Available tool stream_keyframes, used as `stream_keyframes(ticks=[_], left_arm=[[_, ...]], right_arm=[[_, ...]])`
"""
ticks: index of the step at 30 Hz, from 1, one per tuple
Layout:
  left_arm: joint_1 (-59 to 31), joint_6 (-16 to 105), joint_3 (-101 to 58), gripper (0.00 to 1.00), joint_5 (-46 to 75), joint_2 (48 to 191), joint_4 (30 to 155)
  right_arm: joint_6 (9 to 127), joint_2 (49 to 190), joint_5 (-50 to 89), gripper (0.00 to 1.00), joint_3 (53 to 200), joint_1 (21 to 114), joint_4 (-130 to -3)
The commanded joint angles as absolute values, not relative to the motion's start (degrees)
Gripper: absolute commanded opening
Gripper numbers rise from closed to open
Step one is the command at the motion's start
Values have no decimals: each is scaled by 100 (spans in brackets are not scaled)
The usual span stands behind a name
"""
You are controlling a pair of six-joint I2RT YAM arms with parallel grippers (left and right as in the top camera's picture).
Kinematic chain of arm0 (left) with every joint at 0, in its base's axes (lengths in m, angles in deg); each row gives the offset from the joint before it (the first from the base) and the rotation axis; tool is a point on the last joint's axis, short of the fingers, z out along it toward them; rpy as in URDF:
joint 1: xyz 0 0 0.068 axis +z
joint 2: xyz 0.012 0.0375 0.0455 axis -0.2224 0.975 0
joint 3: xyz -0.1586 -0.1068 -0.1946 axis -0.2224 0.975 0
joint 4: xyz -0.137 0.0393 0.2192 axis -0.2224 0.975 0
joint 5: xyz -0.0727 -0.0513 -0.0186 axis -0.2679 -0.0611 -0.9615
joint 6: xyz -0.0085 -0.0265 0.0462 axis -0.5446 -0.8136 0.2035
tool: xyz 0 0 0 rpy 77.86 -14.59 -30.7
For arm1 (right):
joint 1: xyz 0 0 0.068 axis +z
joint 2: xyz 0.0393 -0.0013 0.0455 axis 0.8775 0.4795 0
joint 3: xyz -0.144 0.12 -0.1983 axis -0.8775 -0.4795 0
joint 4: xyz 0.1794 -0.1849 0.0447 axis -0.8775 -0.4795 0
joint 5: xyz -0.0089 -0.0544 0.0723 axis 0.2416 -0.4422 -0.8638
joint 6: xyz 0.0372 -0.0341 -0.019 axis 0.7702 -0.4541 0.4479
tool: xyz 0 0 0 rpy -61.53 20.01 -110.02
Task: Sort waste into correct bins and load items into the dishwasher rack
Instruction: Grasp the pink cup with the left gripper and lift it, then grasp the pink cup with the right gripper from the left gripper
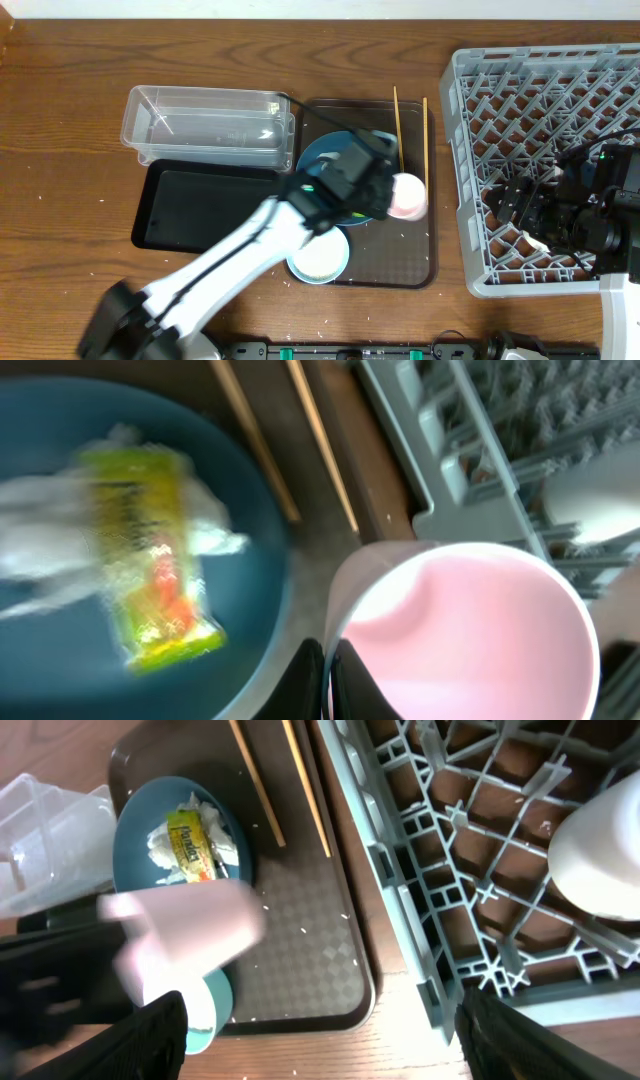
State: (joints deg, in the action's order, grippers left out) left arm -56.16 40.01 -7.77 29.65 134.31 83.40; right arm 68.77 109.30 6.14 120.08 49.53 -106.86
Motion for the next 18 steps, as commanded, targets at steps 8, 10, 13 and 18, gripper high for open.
stream_keyframes(ticks=[8,10,13,18], left_arm=[[-2340,4454,-904,6,-2657,12614,9102],[-1959,4539,-904,6,-3478,12668,9109],[-1618,4556,-897,6,-4285,12723,9111],[-1518,4508,-897,6,-4790,12721,9153]], right_arm=[[5148,10932,-2597,85,11994,5769,-9875],[5165,10939,-2595,84,11992,6199,-9588],[5224,10939,-2680,85,11992,6942,-8906],[5570,10987,-2580,85,11992,7996,-7613]])
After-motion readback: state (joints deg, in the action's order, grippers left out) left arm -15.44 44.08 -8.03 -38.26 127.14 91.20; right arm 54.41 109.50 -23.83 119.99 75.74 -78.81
